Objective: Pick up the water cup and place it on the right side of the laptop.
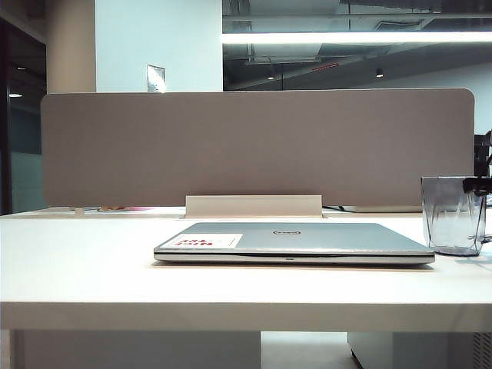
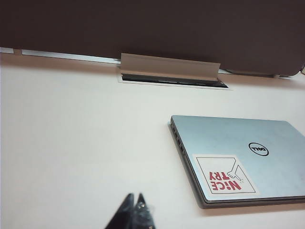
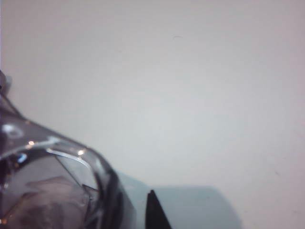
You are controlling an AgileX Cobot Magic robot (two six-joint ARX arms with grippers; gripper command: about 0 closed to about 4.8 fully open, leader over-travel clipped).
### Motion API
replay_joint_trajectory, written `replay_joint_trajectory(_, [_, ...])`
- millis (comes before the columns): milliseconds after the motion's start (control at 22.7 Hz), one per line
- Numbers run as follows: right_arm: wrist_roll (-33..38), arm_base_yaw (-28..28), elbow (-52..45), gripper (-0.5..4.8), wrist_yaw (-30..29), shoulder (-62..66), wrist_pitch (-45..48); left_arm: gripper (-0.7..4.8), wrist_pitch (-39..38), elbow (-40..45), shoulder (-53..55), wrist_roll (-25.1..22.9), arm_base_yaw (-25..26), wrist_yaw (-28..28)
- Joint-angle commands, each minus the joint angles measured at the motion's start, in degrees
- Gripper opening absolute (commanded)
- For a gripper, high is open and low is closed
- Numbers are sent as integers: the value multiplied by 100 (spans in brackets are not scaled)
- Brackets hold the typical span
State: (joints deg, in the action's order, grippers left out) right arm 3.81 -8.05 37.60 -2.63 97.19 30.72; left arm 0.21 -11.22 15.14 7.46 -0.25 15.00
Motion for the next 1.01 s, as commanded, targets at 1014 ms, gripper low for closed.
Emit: replay_joint_trajectory(1014, [-70, 0, 13, 117, 7, -1408, -1786, -6, -13, -4, 0, -17, -7, 24])
